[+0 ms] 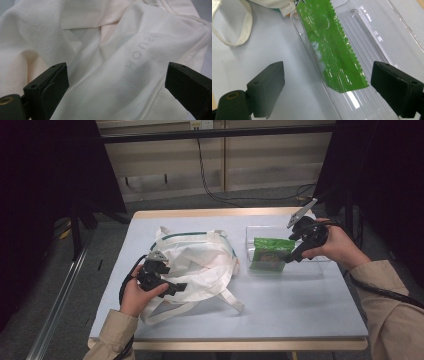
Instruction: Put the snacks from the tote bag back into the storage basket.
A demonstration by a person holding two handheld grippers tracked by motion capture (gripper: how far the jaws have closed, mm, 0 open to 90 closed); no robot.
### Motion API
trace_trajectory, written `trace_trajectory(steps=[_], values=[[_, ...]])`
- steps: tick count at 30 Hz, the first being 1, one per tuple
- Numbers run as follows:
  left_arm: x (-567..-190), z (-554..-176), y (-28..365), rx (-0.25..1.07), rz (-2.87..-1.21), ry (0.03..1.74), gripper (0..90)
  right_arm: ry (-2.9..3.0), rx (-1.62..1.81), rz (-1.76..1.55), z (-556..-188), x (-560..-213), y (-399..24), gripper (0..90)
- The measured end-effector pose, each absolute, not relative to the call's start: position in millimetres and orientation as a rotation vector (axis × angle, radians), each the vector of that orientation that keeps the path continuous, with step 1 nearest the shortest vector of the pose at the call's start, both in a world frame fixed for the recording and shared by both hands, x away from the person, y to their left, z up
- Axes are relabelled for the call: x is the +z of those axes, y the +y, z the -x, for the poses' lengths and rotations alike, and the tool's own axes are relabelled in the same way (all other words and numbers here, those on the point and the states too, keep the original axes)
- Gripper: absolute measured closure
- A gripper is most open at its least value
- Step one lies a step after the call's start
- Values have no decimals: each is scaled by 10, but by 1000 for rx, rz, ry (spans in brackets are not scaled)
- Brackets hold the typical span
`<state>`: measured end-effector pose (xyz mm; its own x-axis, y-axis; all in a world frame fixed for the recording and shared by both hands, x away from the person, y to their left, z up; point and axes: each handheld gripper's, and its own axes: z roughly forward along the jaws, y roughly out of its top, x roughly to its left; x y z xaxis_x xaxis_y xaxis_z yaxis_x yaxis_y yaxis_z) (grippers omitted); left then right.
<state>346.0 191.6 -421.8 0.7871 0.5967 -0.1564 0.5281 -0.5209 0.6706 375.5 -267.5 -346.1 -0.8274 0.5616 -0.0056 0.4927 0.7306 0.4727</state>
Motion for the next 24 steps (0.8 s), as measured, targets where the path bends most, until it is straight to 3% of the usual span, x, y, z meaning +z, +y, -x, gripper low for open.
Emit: trace_trajectory(steps=[24], values=[[-4220,-3461,1894,118,-2230,825,50,2767,693,-875,-3608,-3453,-2794,99]])
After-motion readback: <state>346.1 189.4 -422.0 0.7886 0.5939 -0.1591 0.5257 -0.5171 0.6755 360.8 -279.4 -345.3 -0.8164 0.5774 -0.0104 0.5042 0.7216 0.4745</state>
